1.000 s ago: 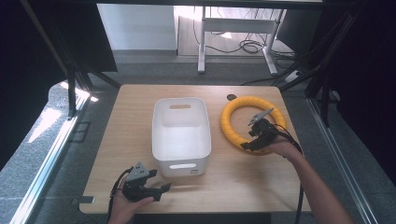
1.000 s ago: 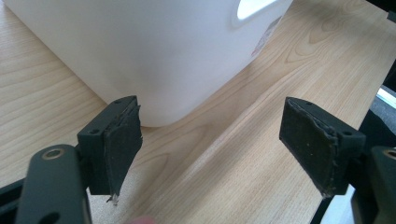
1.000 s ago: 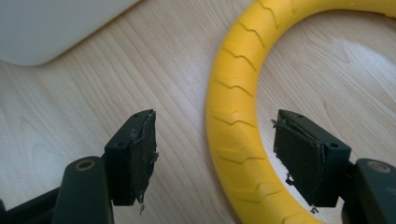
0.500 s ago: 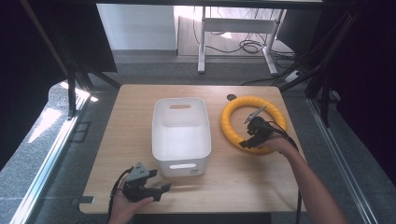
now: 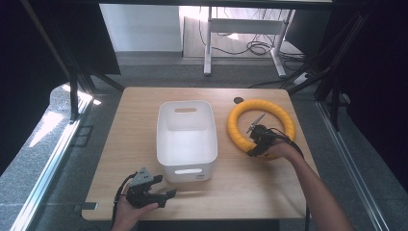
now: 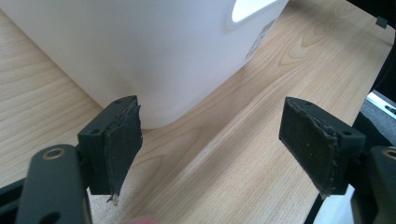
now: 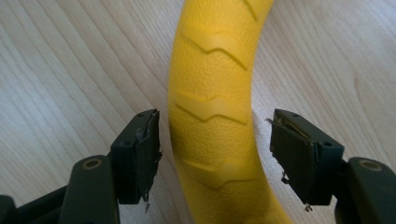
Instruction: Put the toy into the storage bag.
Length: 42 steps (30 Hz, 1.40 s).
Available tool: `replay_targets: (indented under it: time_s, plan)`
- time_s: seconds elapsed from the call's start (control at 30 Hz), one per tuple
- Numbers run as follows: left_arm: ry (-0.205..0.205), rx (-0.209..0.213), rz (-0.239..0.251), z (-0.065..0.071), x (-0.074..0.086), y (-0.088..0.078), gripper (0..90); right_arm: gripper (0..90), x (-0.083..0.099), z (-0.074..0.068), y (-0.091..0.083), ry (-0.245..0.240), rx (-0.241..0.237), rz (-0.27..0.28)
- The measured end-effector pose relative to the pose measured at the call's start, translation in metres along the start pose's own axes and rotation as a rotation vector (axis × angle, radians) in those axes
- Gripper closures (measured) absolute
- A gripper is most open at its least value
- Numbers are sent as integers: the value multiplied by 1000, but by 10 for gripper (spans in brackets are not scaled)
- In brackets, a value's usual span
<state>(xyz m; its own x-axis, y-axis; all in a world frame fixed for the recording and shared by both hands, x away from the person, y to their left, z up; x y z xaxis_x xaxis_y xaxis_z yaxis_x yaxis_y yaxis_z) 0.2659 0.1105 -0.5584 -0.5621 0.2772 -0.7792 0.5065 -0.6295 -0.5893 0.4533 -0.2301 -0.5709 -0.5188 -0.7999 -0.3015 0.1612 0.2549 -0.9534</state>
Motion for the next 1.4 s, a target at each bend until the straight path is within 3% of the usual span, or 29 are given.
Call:
replay_targets:
  time_s: [0.13, 0.23, 0.37, 0.53, 0.7, 0.77, 0.8, 0.87, 1.0, 1.03, 1.07, 1.1, 1.17, 1.27, 1.33, 1.37, 1.4]
  plan:
    - [-2, 1, -1, 1, 0, 1, 213, 354, 3, 2, 9, -8, 5, -42]
    - [-3, 1, 1, 1, 0, 0, 213, 365, 3, 3, 11, 7, -8, -39]
    - [-1, 0, -1, 1, 0, 1, 213, 478, 0, 2, 11, -2, -53, -34]
    - [0, 2, -2, 2, 1, 2, 213, 496, -1, 3, 10, -29, -69, -65]
    - [1, 1, -3, 2, 1, 2, 213, 500, -3, 3, 10, -17, -78, -45]
    - [0, 1, -4, 1, 1, 2, 213, 505, -8, 1, 3, 0, -100, 10]
    - [-3, 0, -6, 1, 2, 3, 213, 505, -8, 1, 3, 0, -100, 10]
    - [-4, 0, -7, 0, 2, 4, 213, 509, -15, -1, -12, 32, -135, 97]
    - [0, 5, -8, 3, 2, 4, 213, 513, -23, -3, -33, 63, -184, 187]
    - [0, 5, -8, 3, 2, 4, 213, 513, -23, -3, -33, 63, -184, 187]
    - [1, 6, -7, 3, 1, 4, 213, 515, -25, -3, -39, 70, -205, 215]
    - [2, 6, -8, 4, 1, 4, 213, 517, -32, -4, -54, 92, -240, 282]
    - [3, 6, -8, 3, 1, 4, 213, 518, -34, -4, -59, 96, -256, 306]
    - [-1, 7, -8, 3, 2, 5, 213, 518, -41, -4, -80, 112, -319, 404]
    - [-2, 8, -8, 3, 2, 5, 213, 518, -42, -4, -84, 120, -329, 418]
    - [-1, 9, -7, 3, 2, 4, 213, 519, -45, -3, -92, 134, -349, 468]
    - [-1, 9, -7, 3, 2, 4, 213, 519, -45, -3, -92, 134, -349, 468]
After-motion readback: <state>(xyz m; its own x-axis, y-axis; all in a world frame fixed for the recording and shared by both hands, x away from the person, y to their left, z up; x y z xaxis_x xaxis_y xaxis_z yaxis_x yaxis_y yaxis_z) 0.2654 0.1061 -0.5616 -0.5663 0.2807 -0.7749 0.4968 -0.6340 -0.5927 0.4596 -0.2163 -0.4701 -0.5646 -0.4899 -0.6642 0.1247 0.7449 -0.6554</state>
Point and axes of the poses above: each handheld gripper's, and its own axes: y roughly forward along the jaws, x roughly out of its underside, z roughly to its right, the point moved 8 cm from there along y, roughly forward along the jaws, and after that the axes turned 3 degrees about -x, right-handed, at the moved point
